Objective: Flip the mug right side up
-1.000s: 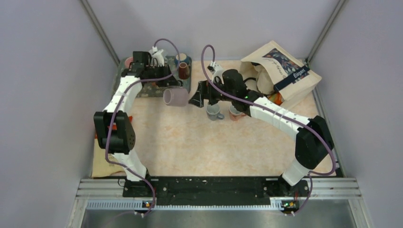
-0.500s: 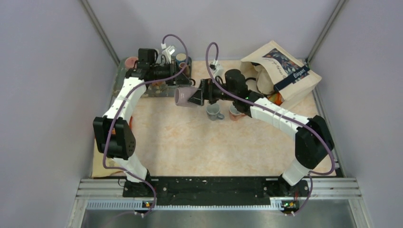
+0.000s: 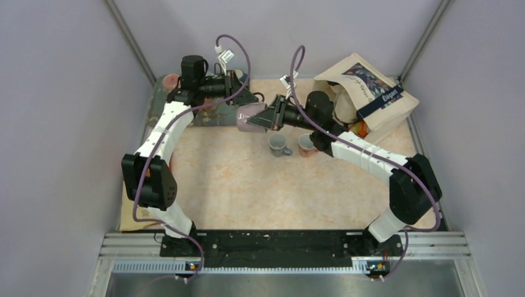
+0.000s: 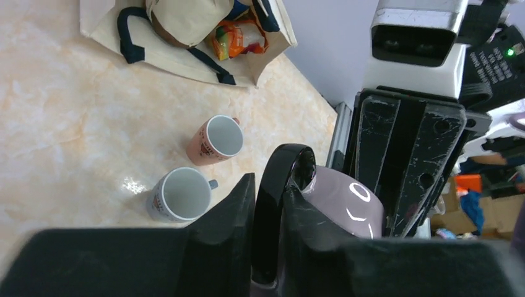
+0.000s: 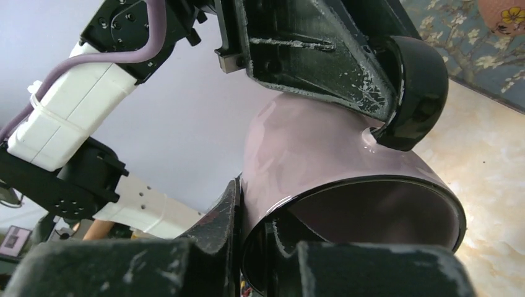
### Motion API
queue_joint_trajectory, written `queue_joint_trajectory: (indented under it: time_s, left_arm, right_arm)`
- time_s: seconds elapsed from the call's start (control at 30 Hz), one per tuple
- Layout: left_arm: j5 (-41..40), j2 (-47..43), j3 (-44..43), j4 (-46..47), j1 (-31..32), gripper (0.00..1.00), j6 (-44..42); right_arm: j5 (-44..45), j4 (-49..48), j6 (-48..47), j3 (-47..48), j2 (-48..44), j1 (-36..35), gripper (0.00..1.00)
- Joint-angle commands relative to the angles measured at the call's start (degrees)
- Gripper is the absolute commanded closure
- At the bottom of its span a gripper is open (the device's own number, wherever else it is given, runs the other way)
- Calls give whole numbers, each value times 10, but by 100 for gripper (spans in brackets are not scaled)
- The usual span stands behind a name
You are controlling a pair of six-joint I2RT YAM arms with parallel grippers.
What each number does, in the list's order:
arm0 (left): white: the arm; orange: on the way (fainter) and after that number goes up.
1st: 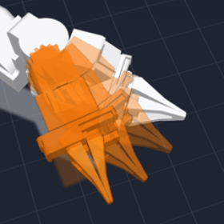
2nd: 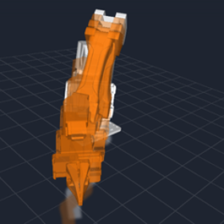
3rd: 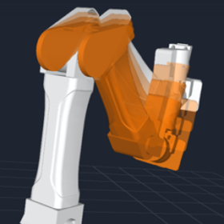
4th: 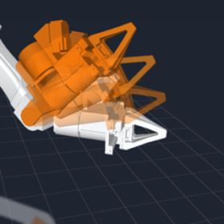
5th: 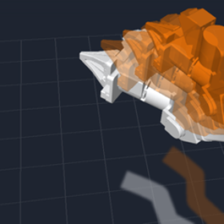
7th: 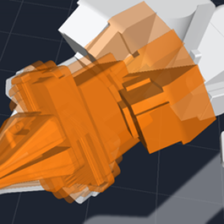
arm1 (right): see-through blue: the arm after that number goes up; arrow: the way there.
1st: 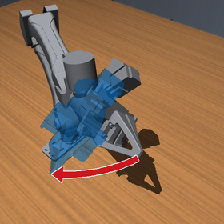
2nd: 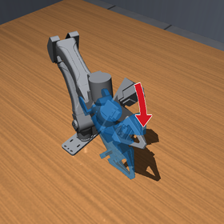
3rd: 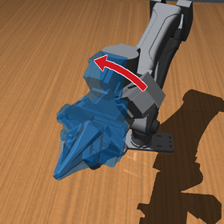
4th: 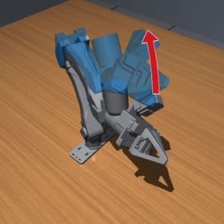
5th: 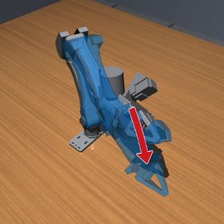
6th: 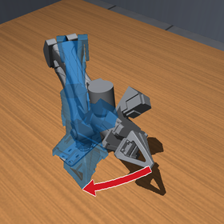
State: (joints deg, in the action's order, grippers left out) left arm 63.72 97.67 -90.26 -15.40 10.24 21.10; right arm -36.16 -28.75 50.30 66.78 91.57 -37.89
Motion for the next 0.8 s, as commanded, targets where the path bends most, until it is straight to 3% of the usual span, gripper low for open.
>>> queue_joint_trajectory:
  time_s: [0.0, 0.1, 0.13, 0.3, 0.5, 0.6, 0.77]
  left_arm:
    - [-46, -35, -9, -65, -1, 60, -25]
    - [-126, -43, -29, -122, -32, 4, -92]
    - [-144, -45, -36, -134, -38, 1, -107]
    - [-230, -57, -68, -190, -81, 1, -185]
    - [-440, -16, -95, -217, -98, 1, -302]
    - [-515, 43, -150, -249, -122, 1, -327]
    - [-597, 132, -213, -249, -132, 1, -327]
  right_arm:
    - [68, 52, -138, 29, -67, -7, 100]
    - [120, 181, -218, 59, -84, -12, 100]
    - [139, 222, -244, 70, -88, -17, 100]
    - [222, 434, -372, 139, -81, -74, 100]
    - [296, 688, -521, 208, -19, -150, 100]
    - [323, 752, -555, 190, 3, -178, 100]
    - [317, 758, -560, 149, 46, -186, 100]
